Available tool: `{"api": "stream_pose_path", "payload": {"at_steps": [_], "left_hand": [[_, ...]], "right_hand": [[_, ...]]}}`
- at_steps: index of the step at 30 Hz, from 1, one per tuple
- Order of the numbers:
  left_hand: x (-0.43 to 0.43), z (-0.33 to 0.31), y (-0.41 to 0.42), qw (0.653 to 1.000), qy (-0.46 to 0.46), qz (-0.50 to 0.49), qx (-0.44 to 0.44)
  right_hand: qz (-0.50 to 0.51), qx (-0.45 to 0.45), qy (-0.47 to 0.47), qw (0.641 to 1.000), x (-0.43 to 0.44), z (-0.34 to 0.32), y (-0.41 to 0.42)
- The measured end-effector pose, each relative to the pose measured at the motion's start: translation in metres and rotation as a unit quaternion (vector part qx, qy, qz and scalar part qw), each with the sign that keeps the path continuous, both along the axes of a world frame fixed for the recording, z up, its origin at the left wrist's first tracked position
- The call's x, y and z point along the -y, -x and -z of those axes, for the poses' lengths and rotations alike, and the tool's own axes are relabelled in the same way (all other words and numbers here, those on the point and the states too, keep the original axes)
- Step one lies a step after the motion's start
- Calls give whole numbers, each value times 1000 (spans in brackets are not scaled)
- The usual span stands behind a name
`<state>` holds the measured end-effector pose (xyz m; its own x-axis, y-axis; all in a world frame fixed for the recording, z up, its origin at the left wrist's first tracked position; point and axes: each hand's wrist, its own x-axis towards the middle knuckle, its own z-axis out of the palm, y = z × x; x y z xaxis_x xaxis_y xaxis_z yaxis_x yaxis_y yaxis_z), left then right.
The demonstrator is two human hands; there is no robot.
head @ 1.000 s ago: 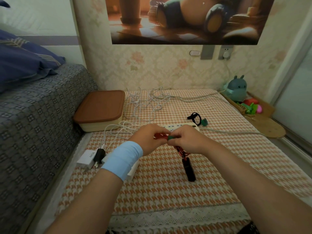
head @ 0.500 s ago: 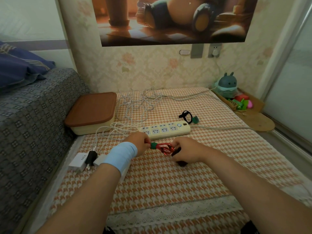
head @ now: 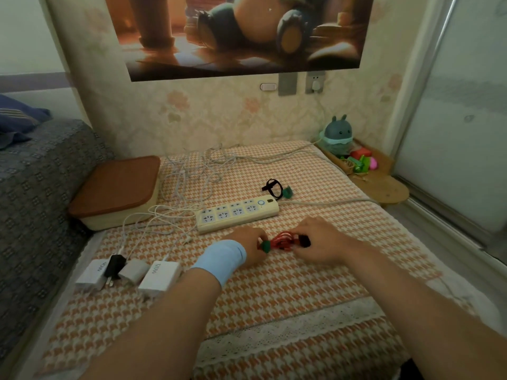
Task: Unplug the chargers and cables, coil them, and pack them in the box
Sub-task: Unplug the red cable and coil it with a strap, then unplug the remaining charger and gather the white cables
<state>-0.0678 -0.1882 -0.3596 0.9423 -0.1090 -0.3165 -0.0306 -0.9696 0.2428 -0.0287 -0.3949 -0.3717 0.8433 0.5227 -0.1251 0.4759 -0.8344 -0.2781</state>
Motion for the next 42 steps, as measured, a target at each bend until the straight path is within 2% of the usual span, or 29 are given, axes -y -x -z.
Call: {"api": "stream_pose_path", "payload": {"at_steps": [3,8,13,15,18,22,25,29,33,36,39,42], "left_hand": [[6,-1,-4,1000,-12,-2,-10],[28,-3,-6,999,33,-1,20],[68,5,-7,992,109,28,58],[78,7,-6,990,115,48,61],[82,8,-4,989,126,54,55],[70,7,-1,986,159,38,32],[56,0,4,988,138,37,51],[26,-10,13,991,103,24,85],[-22,-23,27,990,64,-25,120],[-72,-27,44,985,-5,-106,138],[-119,-28,69,976,-85,-182,86],[-150,-20,89,978,-90,-189,-2]], "right_hand": [[19,-63,-6,998,7,6,4],[23,-12,29,999,20,-3,1],[114,-34,117,986,46,-12,-2],[104,-44,119,987,51,-14,0],[44,-61,69,995,49,-13,1],[60,-68,89,992,45,-18,0],[72,-76,97,990,31,-28,5],[40,-84,0,996,-5,-41,15],[-31,-90,-60,994,-58,-49,27],[-69,-91,-69,991,-106,-54,39],[-114,-95,-49,988,-159,-47,48],[-155,-76,-9,985,-205,-35,54]]}}
